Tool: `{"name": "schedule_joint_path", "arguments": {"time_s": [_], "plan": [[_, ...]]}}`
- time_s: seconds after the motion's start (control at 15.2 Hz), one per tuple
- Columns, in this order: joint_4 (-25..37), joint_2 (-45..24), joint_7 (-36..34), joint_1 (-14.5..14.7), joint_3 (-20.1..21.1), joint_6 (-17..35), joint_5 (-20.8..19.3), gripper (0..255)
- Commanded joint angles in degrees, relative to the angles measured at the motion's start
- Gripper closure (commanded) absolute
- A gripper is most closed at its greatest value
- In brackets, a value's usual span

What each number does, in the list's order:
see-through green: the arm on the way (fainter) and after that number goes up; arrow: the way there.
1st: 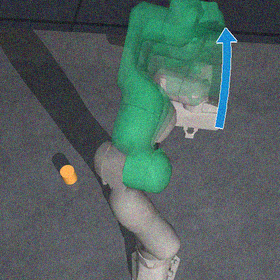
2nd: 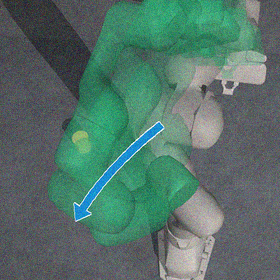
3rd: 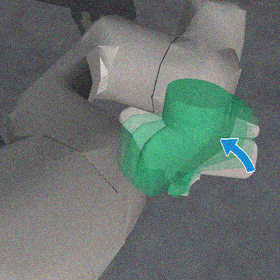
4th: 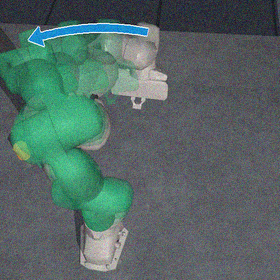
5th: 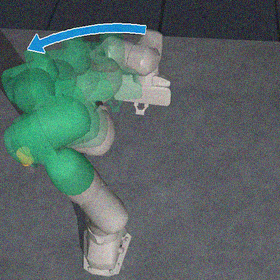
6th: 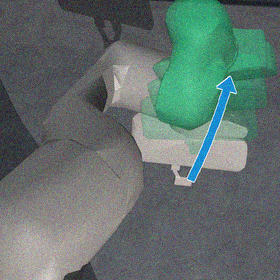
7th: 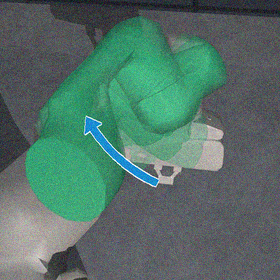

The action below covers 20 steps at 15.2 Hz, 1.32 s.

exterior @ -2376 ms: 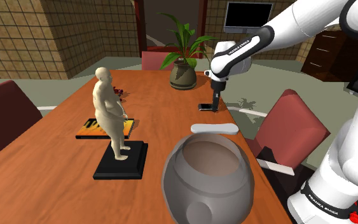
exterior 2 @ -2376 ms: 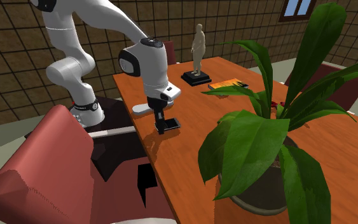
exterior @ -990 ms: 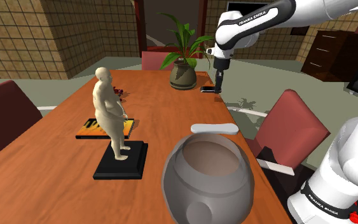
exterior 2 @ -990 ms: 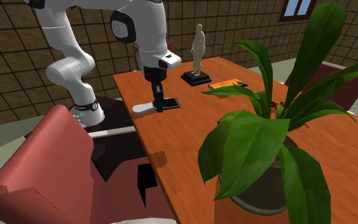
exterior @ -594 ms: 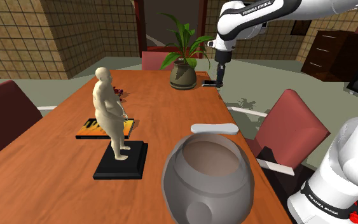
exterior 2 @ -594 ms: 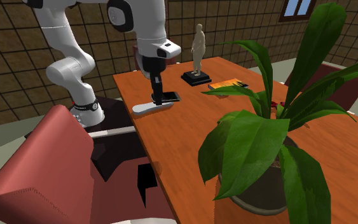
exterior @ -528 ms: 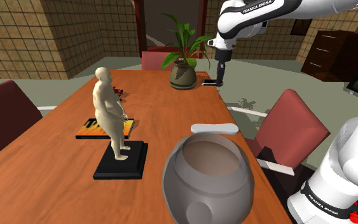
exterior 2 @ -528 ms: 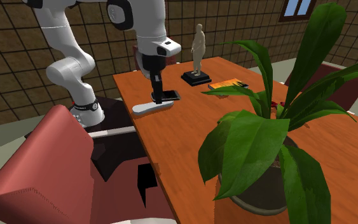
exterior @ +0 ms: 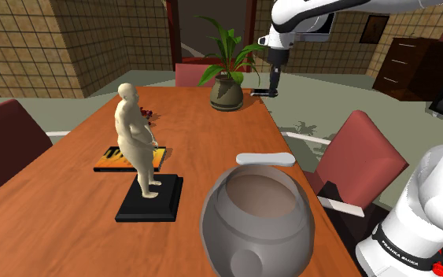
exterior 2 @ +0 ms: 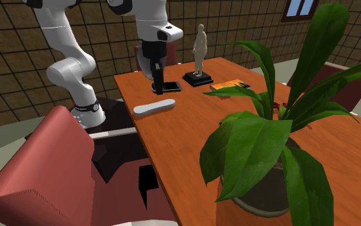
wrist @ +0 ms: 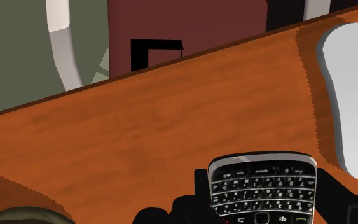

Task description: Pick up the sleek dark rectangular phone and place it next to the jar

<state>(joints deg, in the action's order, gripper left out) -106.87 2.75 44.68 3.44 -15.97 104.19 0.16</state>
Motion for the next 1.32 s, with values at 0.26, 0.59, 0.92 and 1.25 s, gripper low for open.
{"name": "schedule_joint_path", "arguments": {"time_s": [0.26, 0.59, 0.92, 1.25], "plan": [[4.87, 0.00, -0.02, 0.01, 0.01, -4.89, 0.00, 255], [9.21, -0.42, 0.02, 0.00, -0.02, -8.83, 0.11, 255], [14.00, -1.20, 0.13, -0.05, -0.09, -12.86, 0.33, 255], [19.34, -2.40, 0.31, -0.16, -0.21, -17.05, 0.66, 255]]}}
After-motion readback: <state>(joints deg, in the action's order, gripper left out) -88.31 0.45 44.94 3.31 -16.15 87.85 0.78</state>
